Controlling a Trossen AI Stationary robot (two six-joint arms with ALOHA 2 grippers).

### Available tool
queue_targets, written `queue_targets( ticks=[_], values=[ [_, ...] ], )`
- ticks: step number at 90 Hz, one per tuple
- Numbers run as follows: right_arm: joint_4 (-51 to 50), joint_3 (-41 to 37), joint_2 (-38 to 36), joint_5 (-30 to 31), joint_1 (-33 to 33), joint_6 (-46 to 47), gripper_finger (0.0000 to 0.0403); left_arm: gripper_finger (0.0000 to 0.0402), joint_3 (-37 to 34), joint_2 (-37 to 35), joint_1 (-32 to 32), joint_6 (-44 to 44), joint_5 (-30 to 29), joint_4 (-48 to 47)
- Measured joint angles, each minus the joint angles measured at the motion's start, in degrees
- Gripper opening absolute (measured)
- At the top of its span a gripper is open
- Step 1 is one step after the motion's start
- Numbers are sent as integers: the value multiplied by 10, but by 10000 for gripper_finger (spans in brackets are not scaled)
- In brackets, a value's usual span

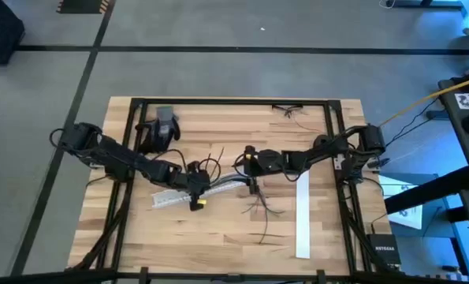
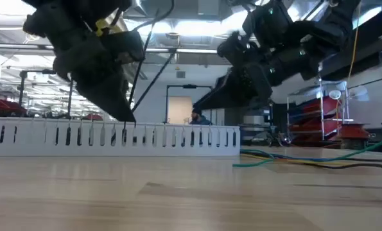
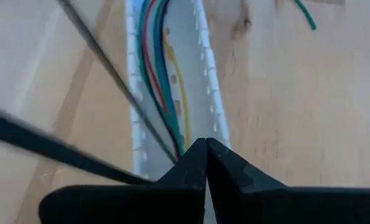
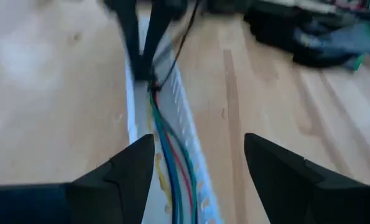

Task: Ziptie cables
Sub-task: Put the colored ziptied cables into the white cable duct

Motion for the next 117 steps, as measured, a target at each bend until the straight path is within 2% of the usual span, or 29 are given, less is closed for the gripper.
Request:
queue_targets(
  ticks=[22,40,50,59,71,82,101,117],
  values=[
    [-34,33,-31,-20,1,25,243,3,-2,13,-2,4,1,9],
    [-51,66,-31,-107,11,56,243,3,-2,12,-2,19,2,8],
    [-57,70,-31,-131,35,56,243,3,-2,12,-2,18,1,7],
    [-32,72,-20,-97,58,46,243,3,-2,12,-2,18,1,10],
    [11,79,13,-4,71,46,243,3,-2,12,-2,19,1,13],
    [-5,103,44,81,71,49,243,3,-2,12,-2,19,1,12],
    [-20,152,90,81,57,43,243,3,-2,12,-13,19,1,10],
    [-21,179,133,-14,12,53,243,3,-2,11,-27,19,1,12]
  ],
)
